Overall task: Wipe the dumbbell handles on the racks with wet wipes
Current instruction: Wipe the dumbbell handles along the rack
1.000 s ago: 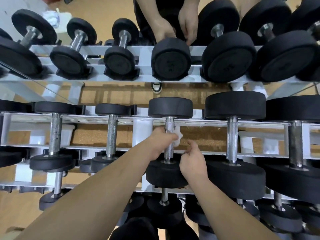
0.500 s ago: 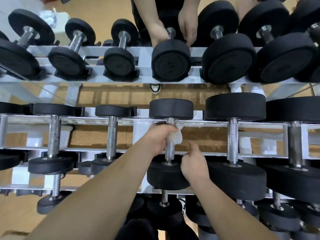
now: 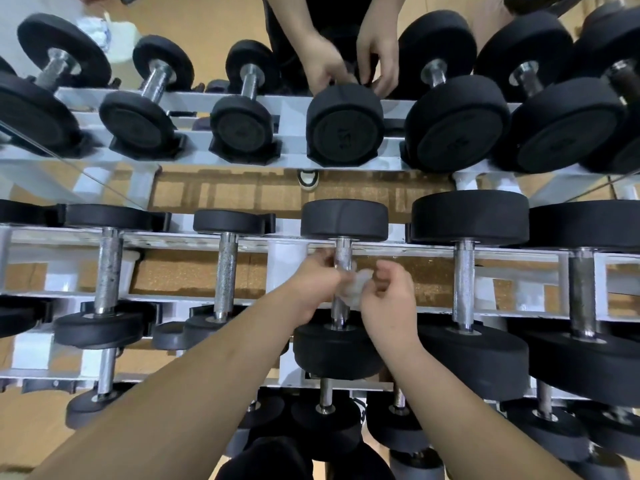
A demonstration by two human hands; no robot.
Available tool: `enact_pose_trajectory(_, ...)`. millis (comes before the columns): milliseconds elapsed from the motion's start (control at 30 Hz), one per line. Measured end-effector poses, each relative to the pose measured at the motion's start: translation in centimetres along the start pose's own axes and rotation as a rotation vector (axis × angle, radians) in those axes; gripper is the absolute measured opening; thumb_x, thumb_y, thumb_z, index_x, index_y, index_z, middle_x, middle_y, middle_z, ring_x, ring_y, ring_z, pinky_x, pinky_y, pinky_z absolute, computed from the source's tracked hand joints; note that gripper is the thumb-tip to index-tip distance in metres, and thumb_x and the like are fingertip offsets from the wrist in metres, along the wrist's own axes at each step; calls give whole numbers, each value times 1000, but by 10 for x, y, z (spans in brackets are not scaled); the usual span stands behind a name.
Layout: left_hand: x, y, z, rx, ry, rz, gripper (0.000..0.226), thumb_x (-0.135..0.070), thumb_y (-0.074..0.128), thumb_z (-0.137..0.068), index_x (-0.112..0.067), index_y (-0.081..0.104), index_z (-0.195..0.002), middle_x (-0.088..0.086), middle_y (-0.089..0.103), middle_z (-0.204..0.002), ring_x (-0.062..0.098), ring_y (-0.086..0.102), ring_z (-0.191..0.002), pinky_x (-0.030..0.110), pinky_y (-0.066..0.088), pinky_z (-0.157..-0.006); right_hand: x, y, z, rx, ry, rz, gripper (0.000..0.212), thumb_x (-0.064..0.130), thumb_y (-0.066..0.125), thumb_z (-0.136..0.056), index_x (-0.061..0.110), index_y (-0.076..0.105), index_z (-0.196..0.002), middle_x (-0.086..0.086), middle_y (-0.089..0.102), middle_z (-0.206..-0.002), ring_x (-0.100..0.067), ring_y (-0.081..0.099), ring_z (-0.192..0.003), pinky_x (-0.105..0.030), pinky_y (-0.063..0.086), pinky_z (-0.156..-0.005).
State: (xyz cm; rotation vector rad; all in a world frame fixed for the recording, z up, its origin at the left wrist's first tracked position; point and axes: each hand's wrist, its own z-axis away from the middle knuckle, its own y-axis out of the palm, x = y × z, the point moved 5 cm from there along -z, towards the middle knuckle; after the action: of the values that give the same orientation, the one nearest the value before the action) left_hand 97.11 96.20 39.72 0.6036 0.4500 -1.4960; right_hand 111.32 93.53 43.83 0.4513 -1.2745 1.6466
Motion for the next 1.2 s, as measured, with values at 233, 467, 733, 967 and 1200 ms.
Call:
enact_pose_trajectory(233, 23, -15, 17, -55, -153, 22, 45, -20, 61, -60, -13, 67, -105, 10, 64, -92, 28, 61, -88, 40, 52, -90, 14, 36, 13, 309, 304, -146, 17, 17, 55, -99, 15, 63, -114, -5, 67, -90, -15, 59, -73, -24, 45, -60)
enact_pose_trajectory(467, 45, -45, 25, -258, 128, -115, 25, -3, 67, -90, -24, 72, -102, -4, 77, -87, 15, 73, -86, 41, 59, -96, 1, 29, -1, 419, 256, 54, 21, 31, 83, -83, 12, 73, -81, 0, 66, -65, -11, 56, -61, -22, 42, -56)
enact_pose_trajectory(733, 30, -55, 45, -300, 204, -161, 16, -15, 73, -90, -24, 79, -78, -17, 69, -70, 1, 58, -64, 19, 49, -70, 23, -16, -6, 386, 117, -30, 23, 24, 78, -85, 7, 67, -76, -11, 65, -75, -21, 59, -72, -39, 48, -69)
enact_pose_trajectory(967, 12, -46, 49, -319, 109, 187, 16, -19, 68, -98, -12, 66, -113, 4, 63, -72, 14, 56, -54, 26, 56, -56, 10, -13, -10, 306, 467, -604, 23, -8, 64, -93, 2, 56, -111, -24, 74, -89, -35, 76, -82, -49, 63, -85)
enact_pose_trajectory(1200, 43, -24, 55, -353, 205, -331, 23, -24, 61, -98, -42, 52, -109, -10, 64, -113, 5, 65, -80, 22, 52, -72, -9, -4, -19, 195, 276, -9, 53, 26, 66, -98, 15, 48, -147, -1, 63, -116, -17, 61, -102, -29, 43, -93)
